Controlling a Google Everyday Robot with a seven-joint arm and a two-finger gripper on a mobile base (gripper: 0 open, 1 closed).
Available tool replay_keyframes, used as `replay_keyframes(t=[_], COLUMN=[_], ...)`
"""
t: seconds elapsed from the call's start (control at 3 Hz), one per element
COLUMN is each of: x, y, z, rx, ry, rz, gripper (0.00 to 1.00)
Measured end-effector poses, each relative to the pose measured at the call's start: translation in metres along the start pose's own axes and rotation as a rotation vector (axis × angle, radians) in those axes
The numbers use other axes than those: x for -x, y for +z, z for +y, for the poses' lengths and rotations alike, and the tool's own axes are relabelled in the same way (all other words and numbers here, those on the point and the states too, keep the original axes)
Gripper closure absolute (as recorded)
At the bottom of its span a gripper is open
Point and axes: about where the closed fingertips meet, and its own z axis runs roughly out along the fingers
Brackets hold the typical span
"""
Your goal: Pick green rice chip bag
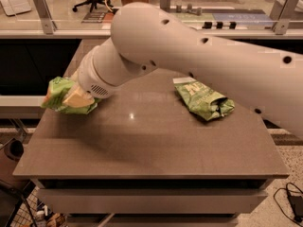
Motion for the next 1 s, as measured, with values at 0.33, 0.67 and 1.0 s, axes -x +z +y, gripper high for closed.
replay_keyframes(t=[0.33, 0.67, 1.0], x=[0.015, 0.031, 0.046], y=[-0.017, -0.038, -0.06], z=[-0.014, -0.028, -0.038], rx=[-0.013, -0.039, -0.071], ry=[-0.031, -0.064, -0.092], rz=[-0.015, -0.037, -0.05], gripper=[1.0, 1.0, 1.0])
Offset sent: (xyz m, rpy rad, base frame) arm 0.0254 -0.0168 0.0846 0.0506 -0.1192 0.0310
